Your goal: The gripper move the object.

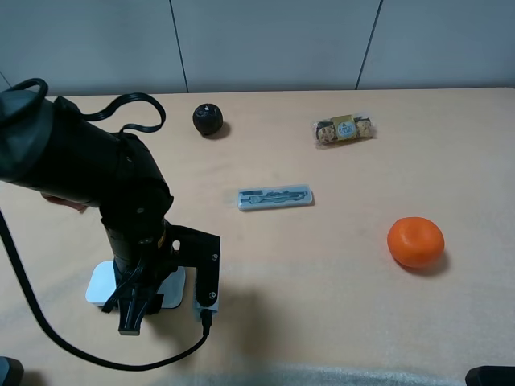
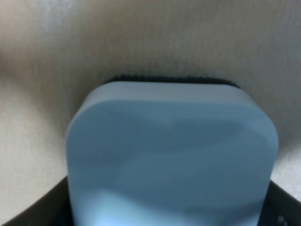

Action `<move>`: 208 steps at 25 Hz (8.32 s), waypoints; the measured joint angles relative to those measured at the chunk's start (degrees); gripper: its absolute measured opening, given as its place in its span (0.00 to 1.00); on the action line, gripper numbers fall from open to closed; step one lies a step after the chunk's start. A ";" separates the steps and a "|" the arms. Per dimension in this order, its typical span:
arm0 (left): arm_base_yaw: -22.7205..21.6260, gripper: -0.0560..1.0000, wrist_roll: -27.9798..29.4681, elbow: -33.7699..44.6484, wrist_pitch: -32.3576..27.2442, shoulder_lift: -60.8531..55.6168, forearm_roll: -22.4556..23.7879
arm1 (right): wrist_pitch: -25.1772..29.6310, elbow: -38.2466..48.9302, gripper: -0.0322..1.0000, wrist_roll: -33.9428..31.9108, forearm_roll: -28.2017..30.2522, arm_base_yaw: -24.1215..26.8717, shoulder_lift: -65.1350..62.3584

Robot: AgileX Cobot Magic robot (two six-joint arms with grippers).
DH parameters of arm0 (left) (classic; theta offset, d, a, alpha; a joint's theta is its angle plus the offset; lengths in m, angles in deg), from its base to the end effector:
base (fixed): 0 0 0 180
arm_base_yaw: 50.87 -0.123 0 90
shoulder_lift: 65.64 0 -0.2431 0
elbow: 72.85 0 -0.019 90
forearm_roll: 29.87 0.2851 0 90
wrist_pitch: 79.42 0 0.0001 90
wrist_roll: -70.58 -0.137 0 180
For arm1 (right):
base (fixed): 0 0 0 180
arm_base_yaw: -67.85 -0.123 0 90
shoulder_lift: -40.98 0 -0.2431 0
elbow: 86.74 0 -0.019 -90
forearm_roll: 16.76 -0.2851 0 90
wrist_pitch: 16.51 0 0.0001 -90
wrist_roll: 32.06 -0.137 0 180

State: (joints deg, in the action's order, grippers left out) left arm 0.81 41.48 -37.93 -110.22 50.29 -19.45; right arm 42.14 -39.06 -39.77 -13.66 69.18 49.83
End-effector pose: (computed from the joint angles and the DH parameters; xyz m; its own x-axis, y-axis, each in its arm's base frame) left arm 0.1704 -0.1951 -0.0345 -0.0055 0.9972 0.0740 0.9982 0.0010 0.0596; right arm 0.1108 -0.0089 0.2752 -0.4155 0.1158 -0.9022 0.1097 0.9910 0.0766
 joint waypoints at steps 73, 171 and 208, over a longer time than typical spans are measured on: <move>1.23 0.64 15.76 -56.14 -33.11 12.79 -12.31 | -0.07 0.00 0.70 0.00 0.00 0.00 0.00; 3.85 0.86 23.24 -102.09 -30.11 41.78 -13.87 | -0.06 0.00 0.70 0.00 -0.15 0.00 0.00; 3.69 0.86 24.32 -75.83 -35.71 6.41 -9.13 | -0.01 0.00 0.70 0.00 -0.39 0.00 0.00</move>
State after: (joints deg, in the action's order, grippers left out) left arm 4.50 65.80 -113.75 -145.93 56.70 -28.57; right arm 42.13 -39.06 -39.77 -14.05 69.18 49.83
